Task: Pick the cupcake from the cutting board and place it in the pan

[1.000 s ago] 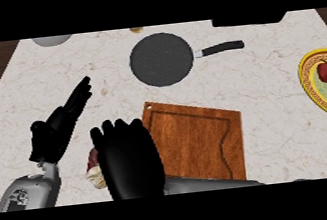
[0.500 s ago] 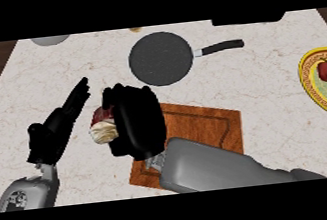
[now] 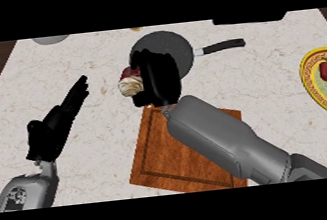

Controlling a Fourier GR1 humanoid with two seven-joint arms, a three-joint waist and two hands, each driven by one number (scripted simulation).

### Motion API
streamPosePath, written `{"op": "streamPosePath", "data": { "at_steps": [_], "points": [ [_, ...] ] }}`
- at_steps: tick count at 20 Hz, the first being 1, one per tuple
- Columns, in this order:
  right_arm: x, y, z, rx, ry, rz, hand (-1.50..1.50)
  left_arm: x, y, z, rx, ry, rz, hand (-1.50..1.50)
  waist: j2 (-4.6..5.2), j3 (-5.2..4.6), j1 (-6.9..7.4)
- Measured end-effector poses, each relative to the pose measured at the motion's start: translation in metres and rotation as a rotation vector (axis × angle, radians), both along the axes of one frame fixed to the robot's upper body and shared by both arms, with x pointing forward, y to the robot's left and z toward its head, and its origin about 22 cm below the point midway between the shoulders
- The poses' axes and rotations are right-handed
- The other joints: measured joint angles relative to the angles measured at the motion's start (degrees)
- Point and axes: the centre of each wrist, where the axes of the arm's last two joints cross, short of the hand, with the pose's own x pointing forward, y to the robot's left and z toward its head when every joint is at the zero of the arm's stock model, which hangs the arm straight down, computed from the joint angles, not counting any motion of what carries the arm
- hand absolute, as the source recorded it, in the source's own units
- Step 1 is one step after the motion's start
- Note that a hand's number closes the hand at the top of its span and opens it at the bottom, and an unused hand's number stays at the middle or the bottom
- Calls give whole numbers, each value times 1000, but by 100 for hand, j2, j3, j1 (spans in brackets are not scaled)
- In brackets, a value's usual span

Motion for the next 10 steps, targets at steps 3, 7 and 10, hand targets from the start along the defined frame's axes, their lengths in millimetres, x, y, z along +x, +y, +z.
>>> {"op": "streamPosePath", "data": {
  "at_steps": [3,7,10],
  "points": [
    [21,-12,-2,-1,-21,-32,150,1,-4,6,-2,-3,-13,0,22,2,59],
    [41,-29,-8,0,-32,-52,150,2,-6,6,-5,-13,-15,0,47,4,103],
    [52,-39,-8,-3,-33,-58,150,3,-7,4,-2,-15,-23,0,60,4,129]
  ]
}}
